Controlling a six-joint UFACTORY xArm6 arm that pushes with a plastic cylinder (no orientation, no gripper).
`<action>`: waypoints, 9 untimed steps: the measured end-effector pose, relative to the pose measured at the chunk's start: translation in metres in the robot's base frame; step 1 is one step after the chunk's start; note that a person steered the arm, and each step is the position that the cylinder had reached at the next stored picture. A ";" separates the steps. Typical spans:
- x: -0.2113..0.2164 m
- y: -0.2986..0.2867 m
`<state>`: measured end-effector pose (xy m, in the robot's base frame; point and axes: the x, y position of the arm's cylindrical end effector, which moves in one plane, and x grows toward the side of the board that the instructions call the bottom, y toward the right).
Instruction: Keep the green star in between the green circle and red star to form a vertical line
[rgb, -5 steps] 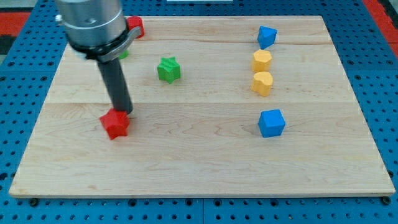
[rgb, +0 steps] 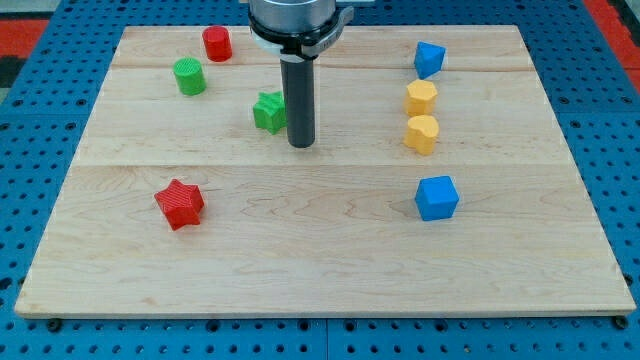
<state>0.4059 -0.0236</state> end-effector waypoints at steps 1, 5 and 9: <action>-0.012 0.011; -0.028 -0.071; -0.029 -0.113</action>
<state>0.3770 -0.1361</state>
